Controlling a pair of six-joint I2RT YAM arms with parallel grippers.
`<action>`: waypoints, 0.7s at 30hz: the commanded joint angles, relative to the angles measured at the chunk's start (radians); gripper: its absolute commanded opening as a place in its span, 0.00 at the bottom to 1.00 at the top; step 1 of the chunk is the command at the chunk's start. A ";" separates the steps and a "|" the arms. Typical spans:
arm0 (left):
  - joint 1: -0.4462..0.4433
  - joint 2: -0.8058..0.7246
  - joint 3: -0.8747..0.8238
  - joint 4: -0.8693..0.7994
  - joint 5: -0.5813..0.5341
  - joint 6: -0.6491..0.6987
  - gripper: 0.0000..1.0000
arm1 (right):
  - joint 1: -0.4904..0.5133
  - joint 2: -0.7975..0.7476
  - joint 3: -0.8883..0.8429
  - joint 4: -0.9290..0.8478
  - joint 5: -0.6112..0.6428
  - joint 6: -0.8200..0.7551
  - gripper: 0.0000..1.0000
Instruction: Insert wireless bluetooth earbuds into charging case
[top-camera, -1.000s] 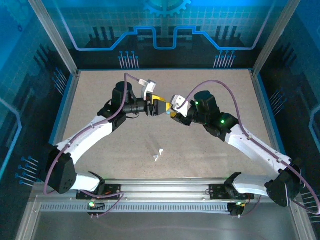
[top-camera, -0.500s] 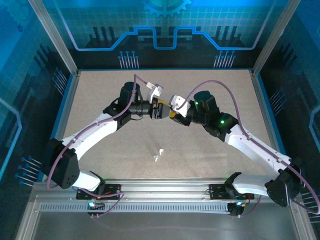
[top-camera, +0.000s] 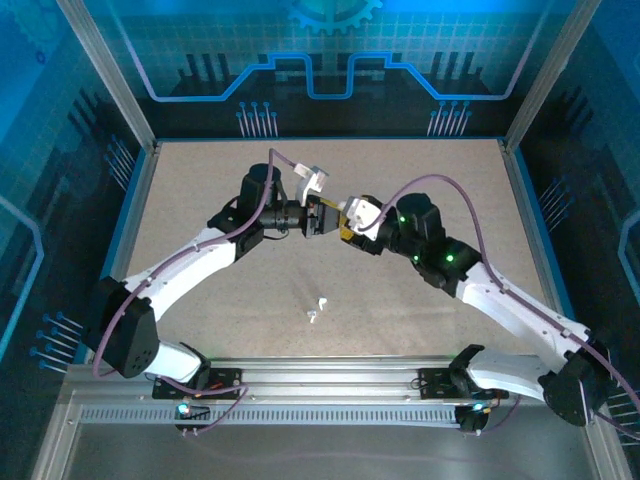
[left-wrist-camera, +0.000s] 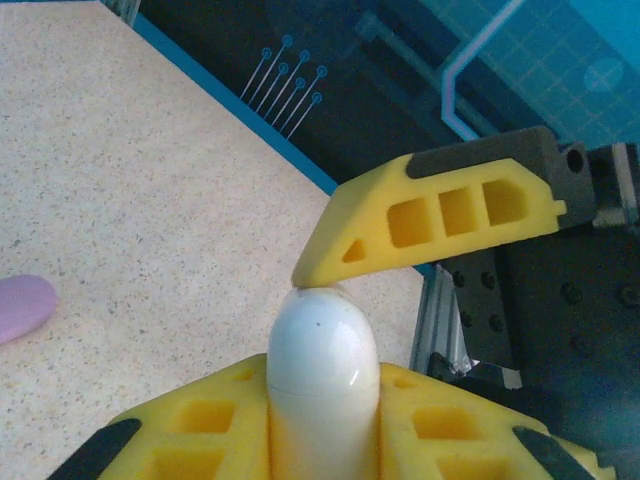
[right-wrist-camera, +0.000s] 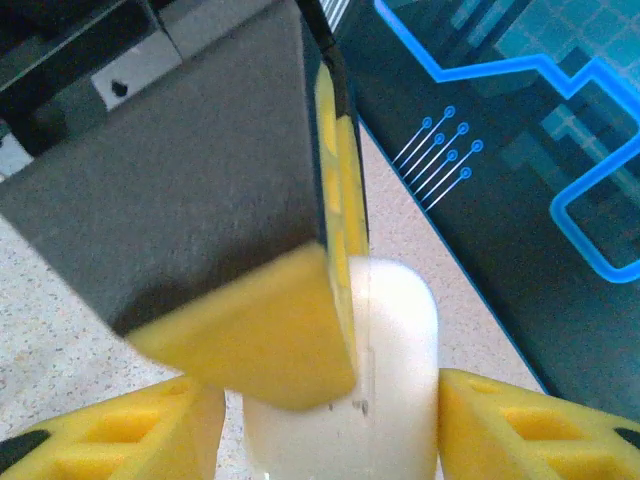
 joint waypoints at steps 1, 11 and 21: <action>0.013 -0.059 -0.043 0.138 0.038 -0.048 0.25 | -0.018 -0.051 -0.100 0.193 -0.029 -0.015 0.59; 0.017 -0.089 -0.109 0.298 0.104 -0.115 0.26 | -0.064 -0.096 -0.171 0.374 -0.108 0.007 0.58; 0.018 -0.073 -0.094 0.291 0.110 -0.159 0.27 | -0.073 -0.109 -0.124 0.338 -0.153 -0.040 0.57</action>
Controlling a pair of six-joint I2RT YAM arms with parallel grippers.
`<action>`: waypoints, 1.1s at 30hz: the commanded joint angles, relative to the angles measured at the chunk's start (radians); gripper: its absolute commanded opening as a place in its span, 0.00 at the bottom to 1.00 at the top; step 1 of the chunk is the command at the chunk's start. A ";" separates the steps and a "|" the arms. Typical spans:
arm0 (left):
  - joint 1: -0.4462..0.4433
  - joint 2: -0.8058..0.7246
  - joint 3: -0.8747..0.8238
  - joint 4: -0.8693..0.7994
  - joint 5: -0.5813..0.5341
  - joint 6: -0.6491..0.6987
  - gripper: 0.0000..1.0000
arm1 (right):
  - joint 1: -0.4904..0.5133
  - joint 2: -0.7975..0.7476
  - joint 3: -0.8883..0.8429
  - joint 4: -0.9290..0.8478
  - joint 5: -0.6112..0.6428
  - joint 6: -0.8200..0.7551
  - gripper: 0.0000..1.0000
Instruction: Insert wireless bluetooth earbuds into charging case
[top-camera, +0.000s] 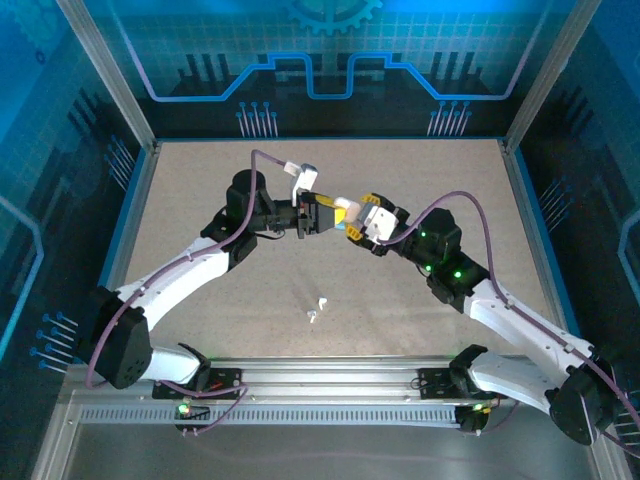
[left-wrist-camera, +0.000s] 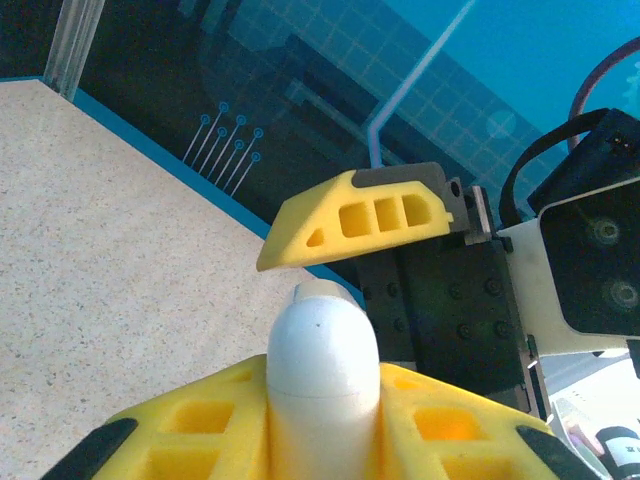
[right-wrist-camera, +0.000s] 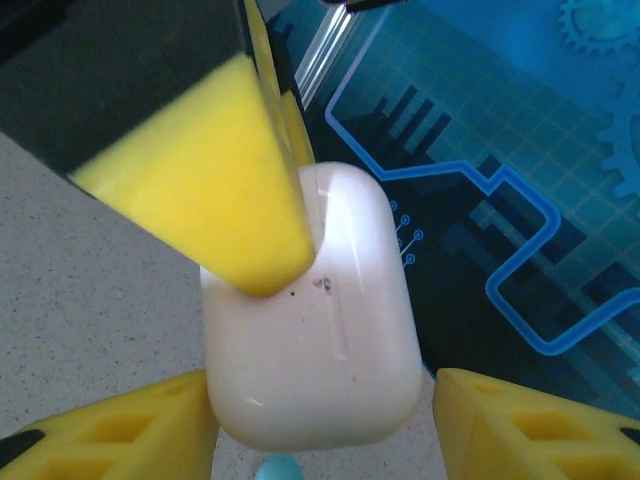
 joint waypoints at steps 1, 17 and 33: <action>0.005 -0.008 0.002 0.028 0.034 -0.031 0.27 | -0.013 -0.016 0.047 -0.003 -0.042 -0.029 0.56; 0.004 -0.004 0.012 0.019 0.050 -0.044 0.35 | -0.009 0.002 0.104 -0.093 -0.057 -0.081 0.46; 0.005 0.022 0.043 -0.024 0.056 -0.015 0.35 | 0.013 0.023 0.160 -0.161 -0.077 -0.122 0.44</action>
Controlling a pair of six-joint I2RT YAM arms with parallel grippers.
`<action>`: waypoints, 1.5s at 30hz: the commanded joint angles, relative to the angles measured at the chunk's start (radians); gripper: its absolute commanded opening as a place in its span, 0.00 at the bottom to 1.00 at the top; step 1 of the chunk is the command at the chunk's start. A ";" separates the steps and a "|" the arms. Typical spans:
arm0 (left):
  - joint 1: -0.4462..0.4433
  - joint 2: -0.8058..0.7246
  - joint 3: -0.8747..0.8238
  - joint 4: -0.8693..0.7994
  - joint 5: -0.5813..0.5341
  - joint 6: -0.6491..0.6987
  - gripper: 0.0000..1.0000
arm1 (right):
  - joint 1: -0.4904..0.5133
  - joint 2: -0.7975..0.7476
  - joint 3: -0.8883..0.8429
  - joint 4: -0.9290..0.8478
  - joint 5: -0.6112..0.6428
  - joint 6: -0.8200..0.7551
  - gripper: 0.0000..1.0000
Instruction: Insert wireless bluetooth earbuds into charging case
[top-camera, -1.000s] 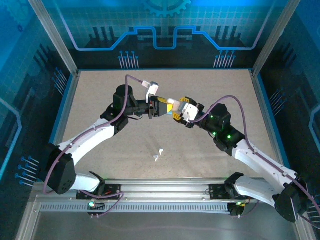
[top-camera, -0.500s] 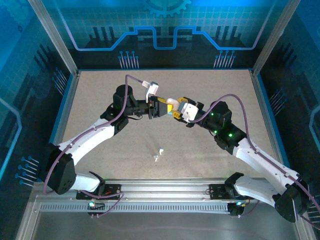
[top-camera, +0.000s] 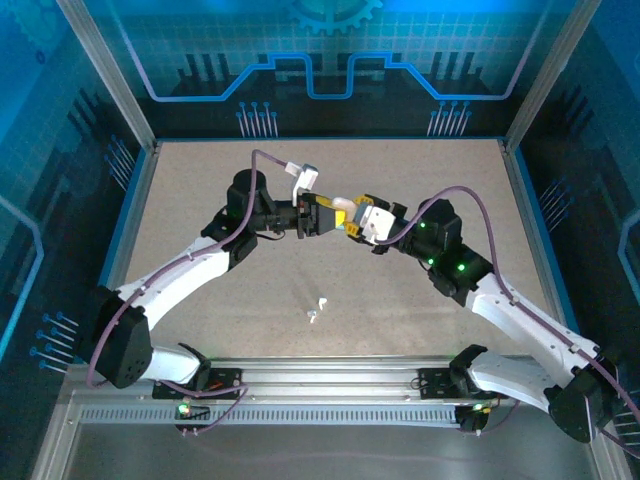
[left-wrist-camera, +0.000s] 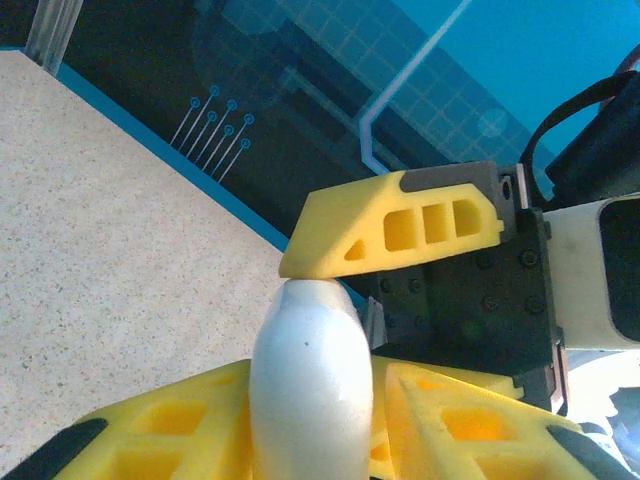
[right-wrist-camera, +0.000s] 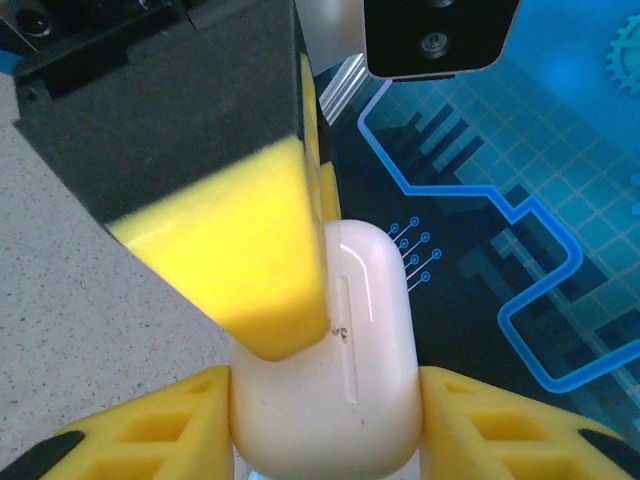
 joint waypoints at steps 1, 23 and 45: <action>0.004 0.013 0.040 -0.014 0.029 0.027 0.34 | 0.010 0.006 0.056 -0.009 -0.023 -0.019 0.44; 0.007 -0.037 -0.027 0.088 -0.066 0.090 0.22 | -0.056 -0.027 0.102 -0.089 -0.091 0.236 0.57; 0.004 -0.057 -0.327 0.725 -0.201 0.224 0.27 | -0.174 0.257 0.441 -0.466 -0.525 0.789 0.63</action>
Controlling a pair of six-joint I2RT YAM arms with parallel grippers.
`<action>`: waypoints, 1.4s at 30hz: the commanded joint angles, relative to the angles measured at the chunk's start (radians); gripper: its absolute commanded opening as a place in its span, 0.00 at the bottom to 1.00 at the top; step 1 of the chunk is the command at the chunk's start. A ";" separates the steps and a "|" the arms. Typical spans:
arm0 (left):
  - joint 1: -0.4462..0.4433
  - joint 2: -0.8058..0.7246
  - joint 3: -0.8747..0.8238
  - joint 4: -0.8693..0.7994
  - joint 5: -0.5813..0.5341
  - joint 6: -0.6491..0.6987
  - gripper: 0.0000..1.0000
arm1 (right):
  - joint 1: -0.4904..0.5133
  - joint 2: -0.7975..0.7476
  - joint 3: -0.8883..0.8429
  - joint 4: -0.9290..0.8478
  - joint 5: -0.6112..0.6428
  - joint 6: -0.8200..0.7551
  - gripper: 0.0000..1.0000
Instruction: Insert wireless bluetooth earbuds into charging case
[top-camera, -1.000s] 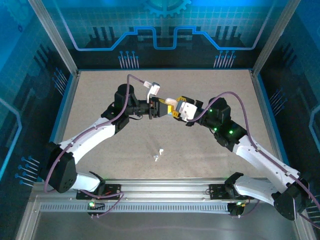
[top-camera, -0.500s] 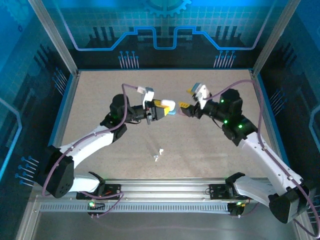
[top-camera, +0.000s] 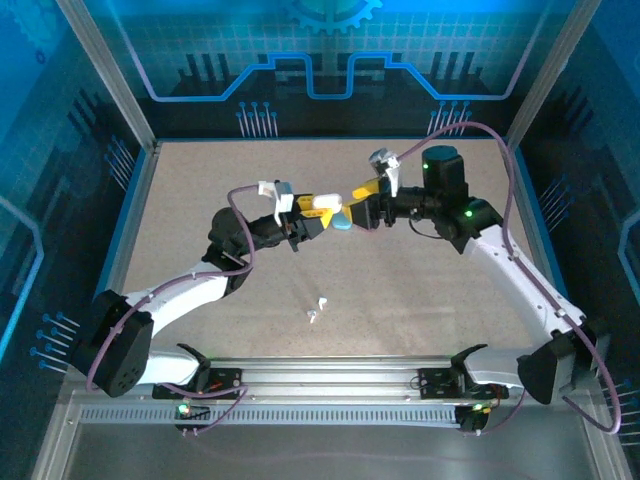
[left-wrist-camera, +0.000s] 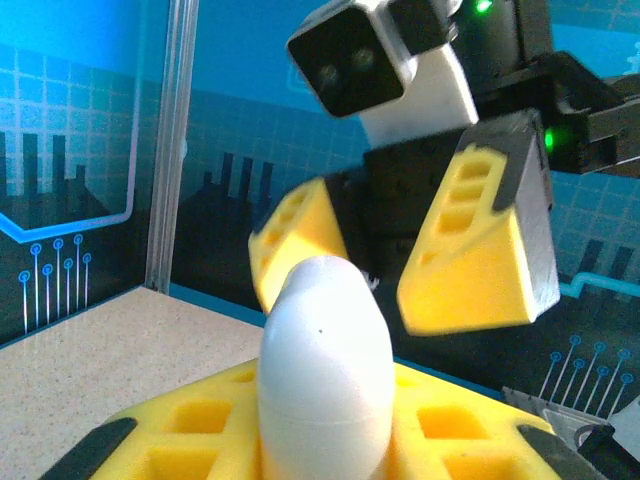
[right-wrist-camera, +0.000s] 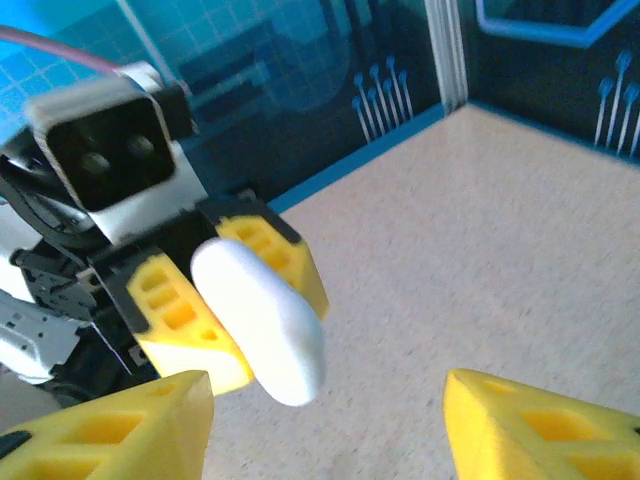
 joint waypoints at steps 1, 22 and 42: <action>0.003 0.001 -0.016 0.068 0.006 0.024 0.27 | 0.022 0.019 0.058 -0.037 -0.033 0.025 0.63; 0.003 0.003 -0.016 0.084 0.053 0.007 0.27 | 0.018 0.101 0.171 -0.043 0.082 0.096 0.63; 0.006 -0.022 -0.071 0.076 -0.109 0.054 0.26 | -0.018 -0.051 0.130 0.003 0.248 0.209 0.66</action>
